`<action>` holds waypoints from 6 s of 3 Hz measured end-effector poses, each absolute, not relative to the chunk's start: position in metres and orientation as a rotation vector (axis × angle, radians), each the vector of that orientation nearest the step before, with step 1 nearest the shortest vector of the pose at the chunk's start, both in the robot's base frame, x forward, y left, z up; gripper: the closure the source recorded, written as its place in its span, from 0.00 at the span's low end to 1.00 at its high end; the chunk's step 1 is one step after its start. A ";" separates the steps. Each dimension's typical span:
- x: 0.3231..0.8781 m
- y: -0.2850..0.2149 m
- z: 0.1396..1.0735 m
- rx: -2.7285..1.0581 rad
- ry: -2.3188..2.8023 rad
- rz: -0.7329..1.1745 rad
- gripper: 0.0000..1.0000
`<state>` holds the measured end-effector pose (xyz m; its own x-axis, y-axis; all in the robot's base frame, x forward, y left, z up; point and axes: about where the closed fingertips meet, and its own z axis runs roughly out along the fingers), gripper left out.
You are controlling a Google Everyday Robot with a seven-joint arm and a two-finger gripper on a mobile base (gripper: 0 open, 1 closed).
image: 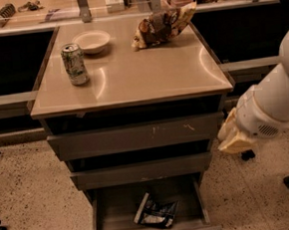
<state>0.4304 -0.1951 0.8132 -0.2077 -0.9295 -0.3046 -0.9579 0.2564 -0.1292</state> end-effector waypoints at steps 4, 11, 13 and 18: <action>0.421 -0.176 0.691 -1.747 2.227 0.261 1.00; 0.476 -0.109 0.317 -1.593 1.955 0.581 1.00; 0.465 -0.103 0.295 -1.609 1.944 0.592 1.00; 0.507 -0.117 0.219 -1.724 1.735 0.516 0.17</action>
Offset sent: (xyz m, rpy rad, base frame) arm -0.0090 0.0186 -0.0775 0.0311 0.0758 0.0215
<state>0.5067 -0.1166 0.2186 0.0557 -0.7384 -0.6720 -0.9857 0.0665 -0.1547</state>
